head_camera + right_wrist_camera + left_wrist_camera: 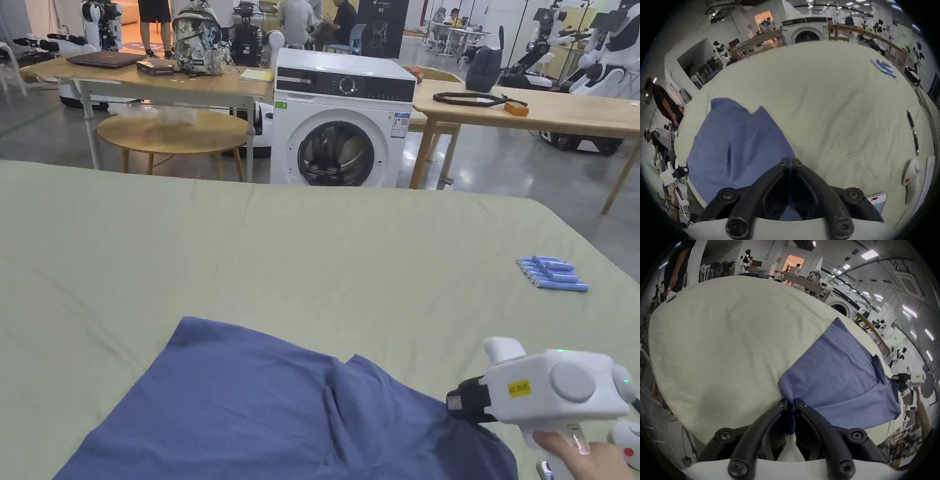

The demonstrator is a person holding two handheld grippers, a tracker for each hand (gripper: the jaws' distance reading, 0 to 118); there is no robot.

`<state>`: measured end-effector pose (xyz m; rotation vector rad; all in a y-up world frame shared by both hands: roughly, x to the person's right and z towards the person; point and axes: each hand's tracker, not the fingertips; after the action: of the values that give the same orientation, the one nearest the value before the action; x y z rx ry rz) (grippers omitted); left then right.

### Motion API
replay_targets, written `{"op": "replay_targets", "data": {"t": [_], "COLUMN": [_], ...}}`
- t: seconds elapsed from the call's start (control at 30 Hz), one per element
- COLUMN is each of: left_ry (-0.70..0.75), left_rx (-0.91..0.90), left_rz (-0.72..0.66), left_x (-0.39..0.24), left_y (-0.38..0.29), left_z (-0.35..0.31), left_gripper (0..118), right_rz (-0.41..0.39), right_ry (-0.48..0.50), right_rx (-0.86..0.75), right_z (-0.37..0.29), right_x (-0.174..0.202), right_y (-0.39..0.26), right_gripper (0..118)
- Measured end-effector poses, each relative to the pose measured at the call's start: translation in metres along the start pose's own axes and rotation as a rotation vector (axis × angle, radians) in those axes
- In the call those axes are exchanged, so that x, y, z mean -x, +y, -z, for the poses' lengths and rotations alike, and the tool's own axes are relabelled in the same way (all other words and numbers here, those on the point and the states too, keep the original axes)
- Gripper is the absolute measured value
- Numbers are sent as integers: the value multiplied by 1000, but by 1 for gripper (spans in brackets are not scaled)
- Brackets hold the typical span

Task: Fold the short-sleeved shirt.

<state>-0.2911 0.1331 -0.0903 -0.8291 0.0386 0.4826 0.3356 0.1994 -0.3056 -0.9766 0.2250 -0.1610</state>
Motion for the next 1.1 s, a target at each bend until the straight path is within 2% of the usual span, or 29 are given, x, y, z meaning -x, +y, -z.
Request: {"op": "replay_targets", "data": {"t": [0.07, 0.17, 0.27, 0.4, 0.5, 0.63, 0.73, 0.8, 1.0, 1.1], "left_ry": [-27, -53, -169, -265, -327, -413, -366, -369, -312, -289], "left_rx": [-39, -126, -284, -407, -504, -569, -616, -623, -636, -660], "left_rz": [-32, 45, 40, 117, 204, 272, 350, 356, 370, 396], "left_x": [2, -20, -25, -63, -92, -125, -161, -174, -223, -241], "left_y": [-1, 6, 31, 91, 146, 232, 284, 322, 397, 419], "left_z": [-8, -36, -62, -100, -116, -126, -133, -131, -136, -139], "left_gripper": [2, 2, 2, 2, 2, 2, 1, 1, 0, 0], "right_rz": [25, 47, 3, 39, 28, 13, -5, -13, -10, -57], "right_ry": [33, 89, 48, 80, 34, -45, -128, -239, -272, -344], "right_rx": [-78, -162, -278, -486, -625, -730, -797, -822, -891, -907], "right_z": [-25, -63, -106, -167, -203, -240, -261, -270, -288, -290], "right_x": [0, -4, 9, 23, 29, 33, 38, 42, 68, 84], "right_y": [3, 12, 15, 25, 41, 78, 111, 134, 208, 246], "right_gripper": [0, 0, 0, 0, 0, 0, 0, 0, 0, 0]}}
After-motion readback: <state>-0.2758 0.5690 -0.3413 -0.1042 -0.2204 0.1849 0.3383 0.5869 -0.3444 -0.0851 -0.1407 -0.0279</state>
